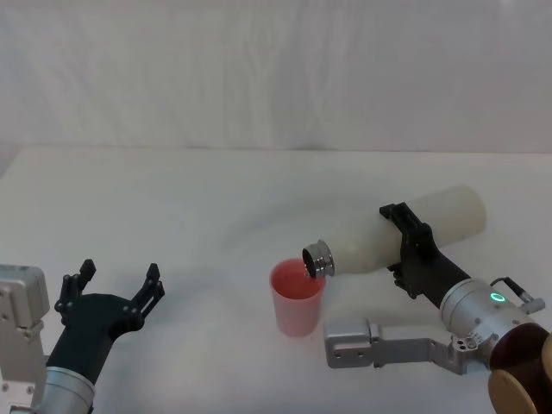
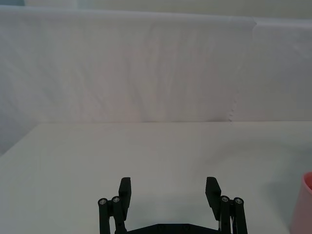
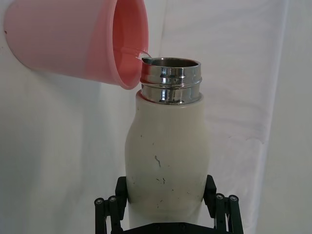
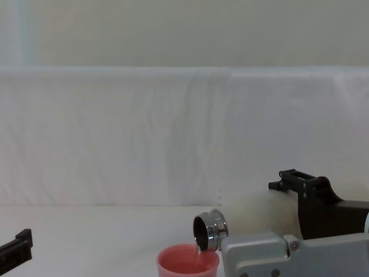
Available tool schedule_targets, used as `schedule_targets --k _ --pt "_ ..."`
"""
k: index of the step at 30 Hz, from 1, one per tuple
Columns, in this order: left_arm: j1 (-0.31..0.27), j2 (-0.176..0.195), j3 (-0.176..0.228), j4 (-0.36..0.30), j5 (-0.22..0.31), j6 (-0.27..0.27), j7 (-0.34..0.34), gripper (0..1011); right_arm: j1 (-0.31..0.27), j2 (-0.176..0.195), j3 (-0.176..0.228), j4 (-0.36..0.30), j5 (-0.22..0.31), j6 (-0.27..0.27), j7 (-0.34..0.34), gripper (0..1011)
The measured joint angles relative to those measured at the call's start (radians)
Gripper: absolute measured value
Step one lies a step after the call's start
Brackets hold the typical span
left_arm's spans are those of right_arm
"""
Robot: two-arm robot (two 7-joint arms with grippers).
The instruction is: Grasp the thermos with one hand and pour water into the cup lid.
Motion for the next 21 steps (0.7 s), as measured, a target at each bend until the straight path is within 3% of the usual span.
schedule_targets --k 14,21 --pt "0.000 0.000 0.000 0.000 0.000 0.000 0.000 1001 -0.015 -0.017 0.020 0.007 0.034 0.000 -0.028 955" --pt "0.000 0.000 0.000 0.000 0.000 0.000 0.000 1001 -0.046 -0.031 0.059 0.003 0.096 -0.009 -0.069 955"
